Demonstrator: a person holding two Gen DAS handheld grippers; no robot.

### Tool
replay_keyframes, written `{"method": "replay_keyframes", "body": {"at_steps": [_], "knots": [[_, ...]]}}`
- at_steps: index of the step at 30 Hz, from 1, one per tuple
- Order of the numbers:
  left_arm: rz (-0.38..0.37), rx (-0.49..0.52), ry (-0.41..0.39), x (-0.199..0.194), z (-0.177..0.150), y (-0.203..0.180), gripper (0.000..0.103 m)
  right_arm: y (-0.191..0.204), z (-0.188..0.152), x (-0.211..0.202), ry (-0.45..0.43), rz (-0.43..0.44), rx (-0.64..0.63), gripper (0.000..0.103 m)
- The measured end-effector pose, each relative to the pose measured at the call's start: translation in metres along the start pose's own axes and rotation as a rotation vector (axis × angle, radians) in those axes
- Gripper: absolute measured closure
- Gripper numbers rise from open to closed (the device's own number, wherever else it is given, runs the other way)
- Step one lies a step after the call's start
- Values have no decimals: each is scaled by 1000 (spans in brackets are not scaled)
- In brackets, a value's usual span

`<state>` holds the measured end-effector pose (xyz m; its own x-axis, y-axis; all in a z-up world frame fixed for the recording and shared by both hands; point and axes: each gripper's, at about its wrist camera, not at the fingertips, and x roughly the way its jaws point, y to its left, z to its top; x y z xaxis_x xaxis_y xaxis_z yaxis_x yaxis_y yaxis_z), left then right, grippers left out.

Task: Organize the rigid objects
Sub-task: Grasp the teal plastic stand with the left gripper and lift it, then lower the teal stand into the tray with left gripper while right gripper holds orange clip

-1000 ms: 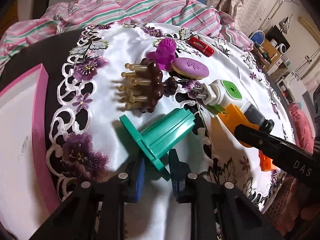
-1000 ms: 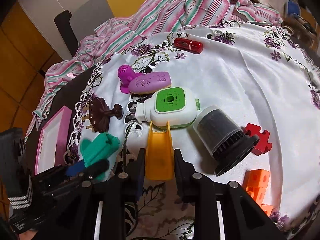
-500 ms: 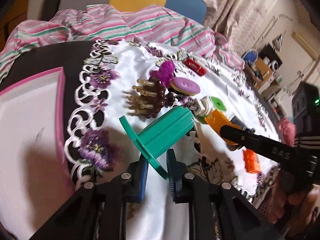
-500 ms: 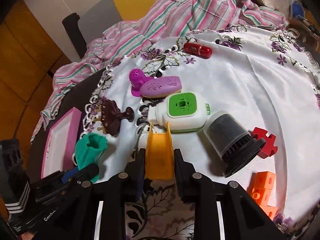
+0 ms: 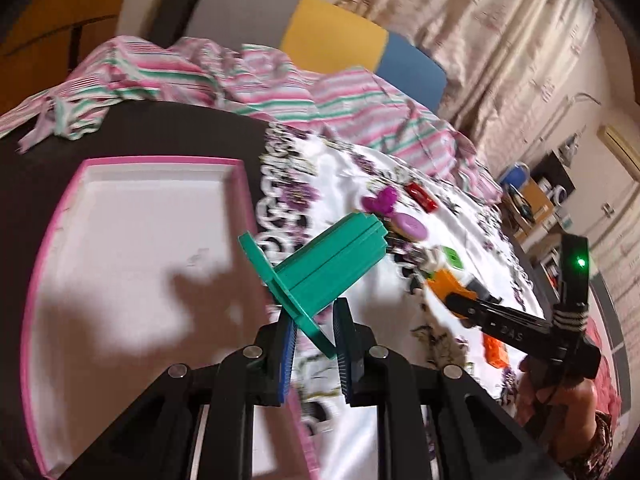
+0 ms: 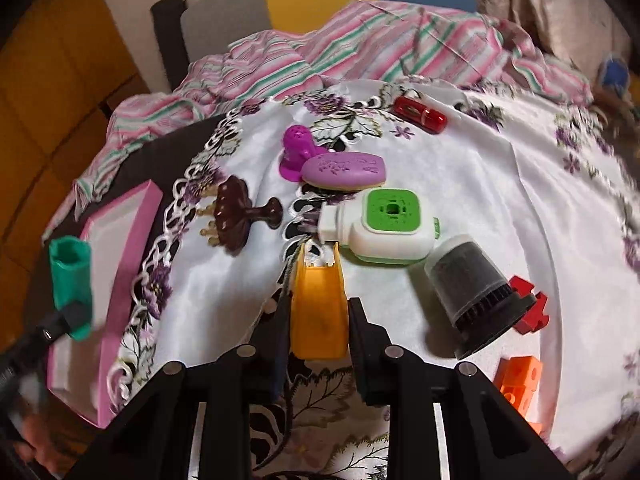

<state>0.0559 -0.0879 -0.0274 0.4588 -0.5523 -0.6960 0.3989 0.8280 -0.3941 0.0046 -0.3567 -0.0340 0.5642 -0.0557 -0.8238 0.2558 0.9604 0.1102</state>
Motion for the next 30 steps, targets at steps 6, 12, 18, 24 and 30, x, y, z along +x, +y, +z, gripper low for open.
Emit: {"method": "replay_keyframes", "body": {"at_steps": [6,12,18,24,30], "knots": [[62,-63,-11,-6,-4,38,86,9,-1,-3,-19,-9,-46,76],[118,-111,8,3,5,69,86,15,-1,-8,-48,-8,-67,76],[172,-156,29,19,24,98,86,29,-4,-14,-82,6,-133,76],[212,-192,49,33,38,121,86,37,-6,-14,-92,7,-173,76],[232,-228,45,41,49,139,84,33,-5,-13,-88,17,-149,76]]}}
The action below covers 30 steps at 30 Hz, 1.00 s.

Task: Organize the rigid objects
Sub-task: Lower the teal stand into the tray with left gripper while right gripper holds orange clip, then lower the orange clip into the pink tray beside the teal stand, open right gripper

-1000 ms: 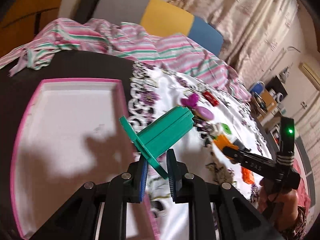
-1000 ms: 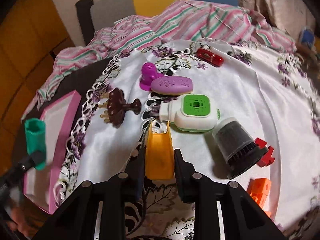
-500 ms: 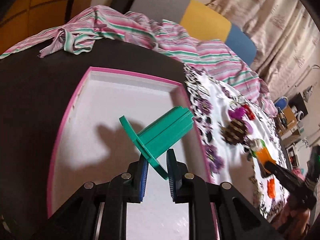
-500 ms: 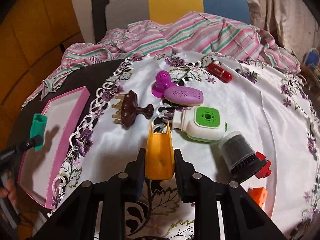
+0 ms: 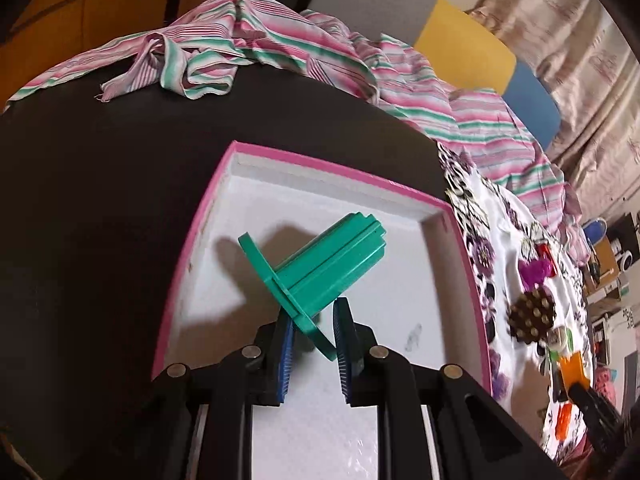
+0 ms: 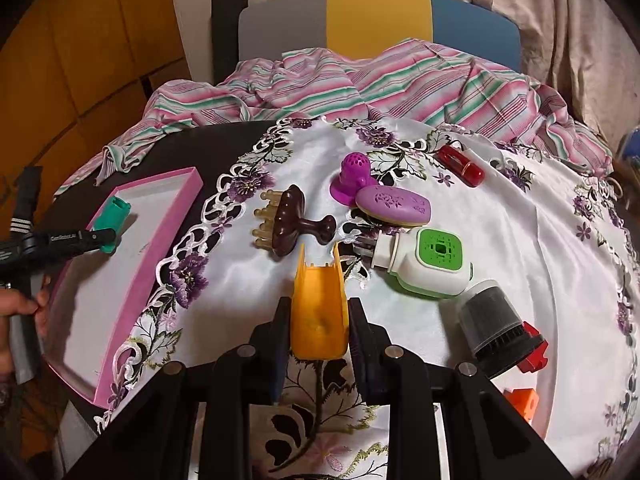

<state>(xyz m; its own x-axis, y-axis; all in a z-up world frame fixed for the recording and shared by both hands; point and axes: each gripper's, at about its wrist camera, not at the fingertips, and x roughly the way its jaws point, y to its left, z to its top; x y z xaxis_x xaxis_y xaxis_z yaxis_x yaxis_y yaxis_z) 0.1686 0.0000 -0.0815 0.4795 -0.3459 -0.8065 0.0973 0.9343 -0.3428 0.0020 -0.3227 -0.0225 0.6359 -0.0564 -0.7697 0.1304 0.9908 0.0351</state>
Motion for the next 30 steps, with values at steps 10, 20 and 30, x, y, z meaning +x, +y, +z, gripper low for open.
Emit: {"method": "replay_keyframes", "body": {"at_steps": [10,20,30], "knots": [[14,-6,-87,-35,-9,5,58,-1,1,-1,-11,-6,2,76],[-76,57,-48,-61,-61,-5,57,11,1,-10,-44,45,-27,76],[-127,79,-26,-71,-87,-2,57,90,24,-6,-28,219,-93,76]]}}
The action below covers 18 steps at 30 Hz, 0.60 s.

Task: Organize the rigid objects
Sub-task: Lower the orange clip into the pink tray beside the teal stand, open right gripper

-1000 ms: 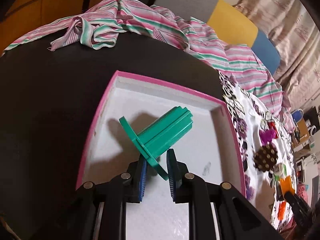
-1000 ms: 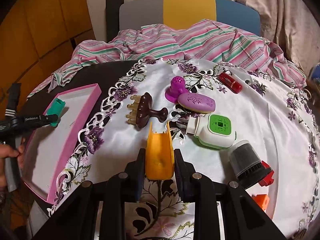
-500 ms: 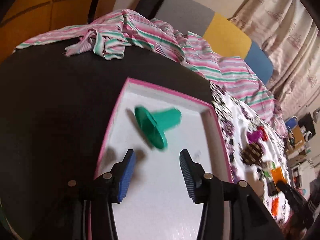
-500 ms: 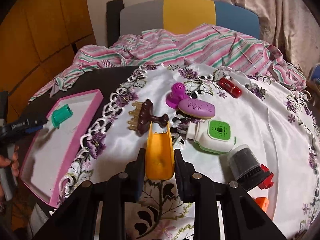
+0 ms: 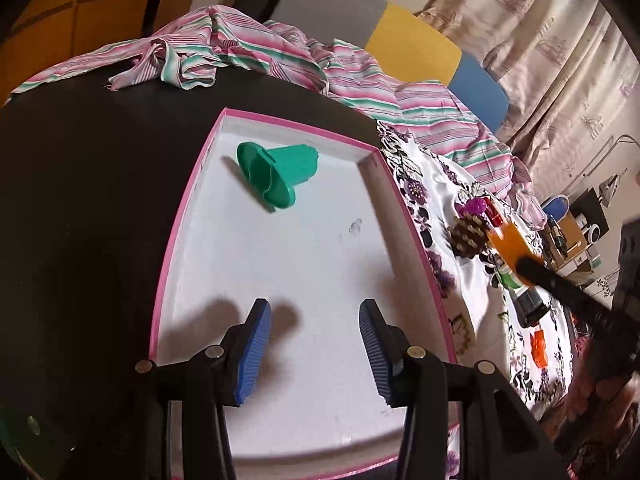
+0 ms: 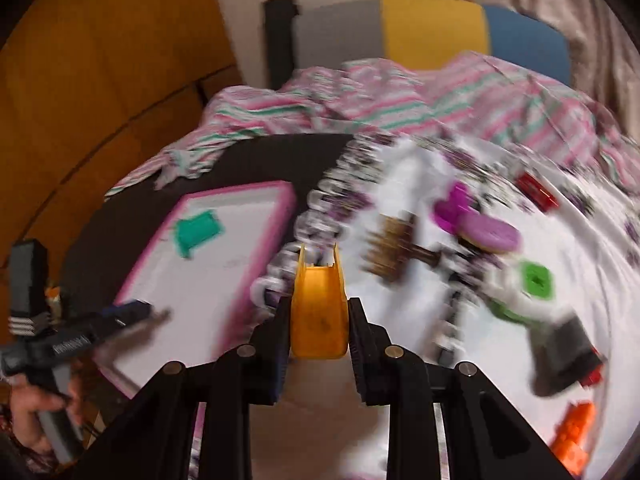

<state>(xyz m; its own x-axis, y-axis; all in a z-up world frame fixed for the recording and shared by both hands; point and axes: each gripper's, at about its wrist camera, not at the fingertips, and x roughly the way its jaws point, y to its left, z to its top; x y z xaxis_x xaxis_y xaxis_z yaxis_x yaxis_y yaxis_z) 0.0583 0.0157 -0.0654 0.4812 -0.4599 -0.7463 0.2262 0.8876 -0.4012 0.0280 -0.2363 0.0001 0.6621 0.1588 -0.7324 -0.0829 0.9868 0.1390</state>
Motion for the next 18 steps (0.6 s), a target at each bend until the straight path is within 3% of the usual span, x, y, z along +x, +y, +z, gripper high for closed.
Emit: {"method": "replay_keyframes", "body": {"at_steps": [9,18], "knots": [[9,24,-13,-16,-14,3,57,75,35,64,82,105,-93,76],[-12,-2,-32,-37,-19,14,56,84,55,130,159,24,-77,76]]}}
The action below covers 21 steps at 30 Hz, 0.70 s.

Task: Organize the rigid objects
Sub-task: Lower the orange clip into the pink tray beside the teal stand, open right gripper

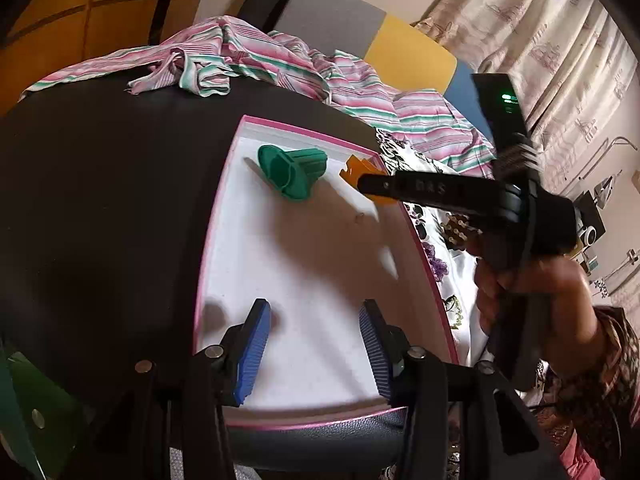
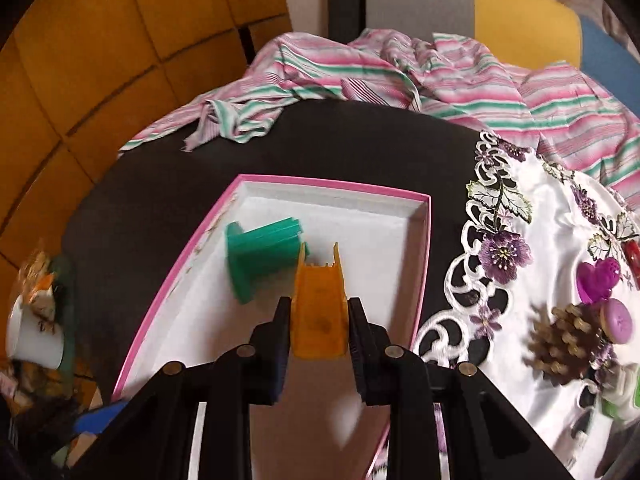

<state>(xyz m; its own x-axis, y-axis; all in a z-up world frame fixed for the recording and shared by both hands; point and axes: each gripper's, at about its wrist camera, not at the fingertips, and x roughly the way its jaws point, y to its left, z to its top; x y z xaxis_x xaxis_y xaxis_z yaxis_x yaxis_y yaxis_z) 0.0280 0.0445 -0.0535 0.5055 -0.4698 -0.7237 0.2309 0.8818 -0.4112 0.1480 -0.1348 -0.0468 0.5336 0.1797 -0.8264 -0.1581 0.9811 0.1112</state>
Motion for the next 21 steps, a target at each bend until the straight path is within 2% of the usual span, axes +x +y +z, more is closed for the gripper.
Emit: {"method": "replay_keyframes", "body": {"at_steps": [13,14,15,17,21], "knots": [[2,-45,7,-5,-5,10,56,-1,30,30,1,-63,49,75],[2,-43,9,-6,-6,9,56,-1,30,31,4,-62,50,72],[0,-41,9,-6,-6,9,56,0,29,30,4,-59,45,64],[-2,-41,3,-7,-7,9,56,4,26,21,-26,-68,27,53],[7,-45,14,-2,-8,7,56,10,16,-1,-63,-64,-19,48]]}}
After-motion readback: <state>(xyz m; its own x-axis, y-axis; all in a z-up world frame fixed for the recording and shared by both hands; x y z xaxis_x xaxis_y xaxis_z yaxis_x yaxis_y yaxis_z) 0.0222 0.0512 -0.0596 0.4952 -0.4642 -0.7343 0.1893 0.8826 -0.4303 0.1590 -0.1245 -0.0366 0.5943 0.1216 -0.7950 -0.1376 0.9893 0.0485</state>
